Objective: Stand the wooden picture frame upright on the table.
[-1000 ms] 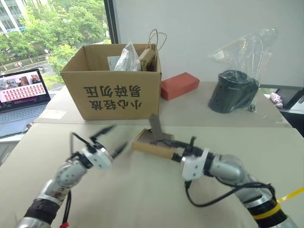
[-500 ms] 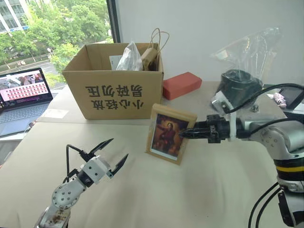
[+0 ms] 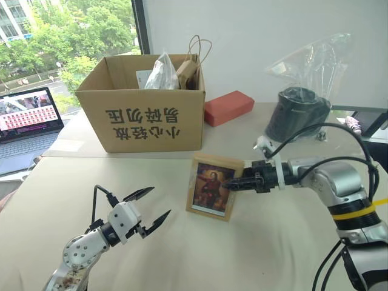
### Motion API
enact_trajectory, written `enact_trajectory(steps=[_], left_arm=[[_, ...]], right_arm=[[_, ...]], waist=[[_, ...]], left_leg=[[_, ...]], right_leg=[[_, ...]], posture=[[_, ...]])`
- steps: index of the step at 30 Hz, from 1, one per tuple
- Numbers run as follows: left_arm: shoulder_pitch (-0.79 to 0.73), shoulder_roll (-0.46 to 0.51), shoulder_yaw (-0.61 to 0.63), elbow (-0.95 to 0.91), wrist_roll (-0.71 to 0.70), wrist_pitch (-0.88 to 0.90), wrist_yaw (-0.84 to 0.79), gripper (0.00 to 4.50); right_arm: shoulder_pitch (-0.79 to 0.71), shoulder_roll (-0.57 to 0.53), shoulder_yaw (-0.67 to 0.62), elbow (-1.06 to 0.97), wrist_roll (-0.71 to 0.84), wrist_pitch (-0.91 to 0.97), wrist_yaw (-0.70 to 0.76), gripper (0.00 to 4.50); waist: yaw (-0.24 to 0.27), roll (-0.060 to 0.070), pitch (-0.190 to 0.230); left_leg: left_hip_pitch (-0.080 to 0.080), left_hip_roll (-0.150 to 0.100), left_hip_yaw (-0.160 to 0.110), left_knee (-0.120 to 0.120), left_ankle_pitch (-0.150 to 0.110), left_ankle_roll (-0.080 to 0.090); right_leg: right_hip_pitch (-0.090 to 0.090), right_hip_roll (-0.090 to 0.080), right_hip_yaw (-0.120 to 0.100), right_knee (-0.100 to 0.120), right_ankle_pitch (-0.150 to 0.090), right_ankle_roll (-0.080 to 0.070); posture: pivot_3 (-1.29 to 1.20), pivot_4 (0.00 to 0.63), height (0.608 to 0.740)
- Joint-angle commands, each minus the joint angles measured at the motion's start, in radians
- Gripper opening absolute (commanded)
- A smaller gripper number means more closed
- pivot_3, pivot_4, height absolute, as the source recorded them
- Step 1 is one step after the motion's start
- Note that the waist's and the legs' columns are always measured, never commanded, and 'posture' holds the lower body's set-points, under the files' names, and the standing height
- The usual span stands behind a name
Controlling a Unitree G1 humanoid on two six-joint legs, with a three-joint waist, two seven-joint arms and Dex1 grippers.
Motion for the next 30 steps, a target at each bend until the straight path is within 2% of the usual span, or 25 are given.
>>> enact_trajectory(steps=[1,7,12,14,16,19,23,26,30], left_arm=[[0.005,-0.008,0.025,-0.064,-0.031,0.031,-0.009,4.18],[0.022,-0.02,0.059,-0.082,-0.029,0.066,0.008,4.18],[0.046,-0.082,0.132,-0.103,-0.057,0.197,0.117,4.18],[0.035,-0.156,0.152,-0.125,-0.054,0.306,0.24,4.18],[0.023,-0.215,0.167,-0.144,-0.052,0.387,0.321,4.18],[0.001,-0.277,0.171,-0.157,-0.028,0.439,0.389,4.18],[-0.058,-0.362,0.162,-0.111,-0.007,0.481,0.484,4.18],[-0.091,-0.385,0.155,-0.064,0.005,0.484,0.493,4.18],[-0.121,-0.384,0.147,-0.009,0.02,0.462,0.472,4.18]], right_arm=[[0.001,-0.027,-0.079,-0.057,0.031,0.033,-0.01,4.47],[0.104,-0.1,-0.216,-0.188,0.1,0.116,-0.053,4.47],[0.331,-0.164,-0.468,-0.399,0.196,0.199,-0.133,4.47],[0.44,-0.079,-0.589,-0.515,0.131,0.189,-0.336,4.47],[0.472,0.034,-0.648,-0.579,0.059,0.186,-0.553,4.47],[0.516,0.211,-0.652,-0.664,-0.079,0.153,-0.825,4.47],[0.671,0.424,-0.473,-0.744,-0.335,-0.072,-1.097,4.47],[0.747,0.501,-0.381,-0.704,-0.438,-0.237,-1.143,4.47],[0.773,0.549,-0.345,-0.645,-0.471,-0.346,-1.144,4.47]], waist=[[0.0,0.0,0.0],[0.007,0.0,0.0],[0.024,0.0,0.0],[0.027,-0.001,0.0],[0.024,-0.003,-0.001],[0.023,-0.003,-0.001],[0.027,-0.003,-0.002],[0.023,-0.002,-0.002],[0.016,-0.002,-0.003]], left_leg=[[-0.001,0.0,0.0,0.0,0.0,0.0],[-0.002,0.0,0.0,0.0,0.0,0.001],[-0.002,0.0,0.0,0.0,-0.001,0.001],[-0.002,0.0,0.0,0.0,-0.001,0.002],[-0.002,0.0,0.0,0.001,-0.001,0.002],[-0.002,0.0,0.0,0.003,0.0,0.001],[-0.002,0.0,0.0,0.003,0.0,0.0],[-0.002,-0.001,0.0,0.002,0.0,0.0],[-0.001,0.0,0.0,0.002,0.0,0.0]], right_leg=[[0.0,0.0,0.0,0.0,0.0,0.0],[0.0,0.0,-0.001,-0.002,0.0,0.0],[0.0,0.0,-0.001,-0.003,0.0,0.0],[0.0,0.0,-0.001,-0.003,0.0,0.0],[0.001,0.0,-0.001,-0.003,0.0,0.0],[0.001,0.0,0.0,-0.002,0.0,0.004],[0.001,0.0,0.0,-0.001,0.0,0.004],[0.0,0.0,0.0,-0.002,0.001,0.002],[0.001,0.0,0.0,-0.002,0.002,0.001]], posture=[[0.0,0.15,0.74],[0.0,0.15,0.74],[0.0,0.15,0.74],[0.0,0.15,0.74],[0.0,0.15,0.74],[0.0,0.15,0.74],[0.0,0.15,0.74],[0.0,0.15,0.74],[0.0,0.15,0.74]])
